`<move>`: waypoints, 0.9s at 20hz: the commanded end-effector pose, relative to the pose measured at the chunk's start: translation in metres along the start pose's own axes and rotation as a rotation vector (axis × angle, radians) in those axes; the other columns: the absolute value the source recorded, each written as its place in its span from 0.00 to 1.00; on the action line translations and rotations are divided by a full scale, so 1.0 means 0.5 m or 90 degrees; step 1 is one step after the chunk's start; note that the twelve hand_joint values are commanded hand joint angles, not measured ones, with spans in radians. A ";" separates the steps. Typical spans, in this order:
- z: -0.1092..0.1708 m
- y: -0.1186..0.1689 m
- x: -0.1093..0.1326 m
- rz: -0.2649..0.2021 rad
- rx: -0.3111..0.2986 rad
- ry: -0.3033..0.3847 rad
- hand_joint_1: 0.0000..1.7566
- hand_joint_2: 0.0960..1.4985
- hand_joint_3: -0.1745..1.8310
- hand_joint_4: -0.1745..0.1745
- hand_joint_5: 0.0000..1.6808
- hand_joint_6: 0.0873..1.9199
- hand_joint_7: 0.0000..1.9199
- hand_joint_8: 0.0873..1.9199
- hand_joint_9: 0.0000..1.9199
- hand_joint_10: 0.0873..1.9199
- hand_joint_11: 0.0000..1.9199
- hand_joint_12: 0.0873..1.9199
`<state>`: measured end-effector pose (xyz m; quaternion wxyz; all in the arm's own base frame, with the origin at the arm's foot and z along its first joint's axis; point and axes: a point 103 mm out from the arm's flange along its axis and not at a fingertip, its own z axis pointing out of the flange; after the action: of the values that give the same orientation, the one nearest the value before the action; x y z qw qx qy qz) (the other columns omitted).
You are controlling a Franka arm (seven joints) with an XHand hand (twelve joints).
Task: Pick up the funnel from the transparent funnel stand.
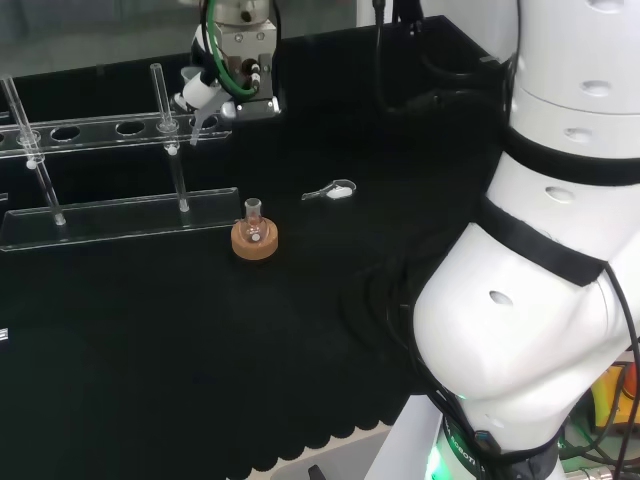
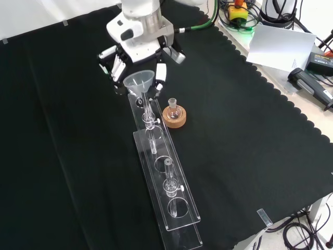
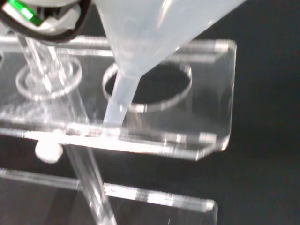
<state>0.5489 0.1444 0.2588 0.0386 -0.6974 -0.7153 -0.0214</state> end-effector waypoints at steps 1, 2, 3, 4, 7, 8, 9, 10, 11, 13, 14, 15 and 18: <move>-0.036 -0.006 0.012 -0.024 -0.019 -0.038 0.54 0.34 0.47 0.59 0.52 0.44 0.58 0.46 0.56 0.17 0.05 0.83; -0.043 -0.005 0.013 -0.027 -0.018 -0.042 0.54 0.34 0.47 0.60 0.53 0.45 0.59 0.46 0.57 0.17 0.05 0.83; -0.051 -0.004 0.013 -0.031 -0.020 -0.046 0.54 0.34 0.47 0.60 0.53 0.45 0.59 0.46 0.57 0.17 0.05 0.83; -0.060 -0.003 0.012 -0.031 -0.020 -0.046 0.54 0.34 0.47 0.61 0.53 0.45 0.59 0.46 0.57 0.17 0.05 0.83; -0.086 -0.001 0.010 -0.035 -0.016 -0.058 0.54 0.34 0.48 0.63 0.53 0.45 0.59 0.46 0.58 0.16 0.05 0.83; -0.096 -0.001 0.010 -0.036 -0.019 -0.060 0.54 0.34 0.48 0.63 0.53 0.45 0.59 0.46 0.58 0.16 0.05 0.83; -0.105 -0.001 0.010 -0.039 -0.022 -0.065 0.54 0.34 0.48 0.63 0.53 0.45 0.59 0.46 0.58 0.16 0.05 0.83; -0.114 -0.002 0.011 -0.041 -0.024 -0.066 0.54 0.34 0.48 0.63 0.53 0.45 0.59 0.46 0.58 0.16 0.05 0.83; -0.122 -0.002 0.011 -0.043 -0.028 -0.068 0.54 0.34 0.48 0.64 0.54 0.45 0.59 0.46 0.58 0.16 0.05 0.83; -0.138 -0.002 0.011 -0.046 -0.034 -0.076 0.54 0.33 0.48 0.64 0.54 0.45 0.60 0.46 0.58 0.16 0.05 0.83; -0.146 -0.002 0.011 -0.047 -0.036 -0.079 0.54 0.33 0.48 0.64 0.54 0.45 0.60 0.46 0.58 0.16 0.05 0.83; -0.152 -0.002 0.011 -0.048 -0.039 -0.078 0.54 0.33 0.48 0.64 0.54 0.45 0.60 0.46 0.58 0.16 0.05 0.83; -0.167 -0.001 0.010 -0.050 -0.043 -0.086 0.54 0.33 0.48 0.65 0.54 0.45 0.60 0.46 0.58 0.15 0.05 0.83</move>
<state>0.5504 0.1431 0.3327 -0.0260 -0.6717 -0.7404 -0.0016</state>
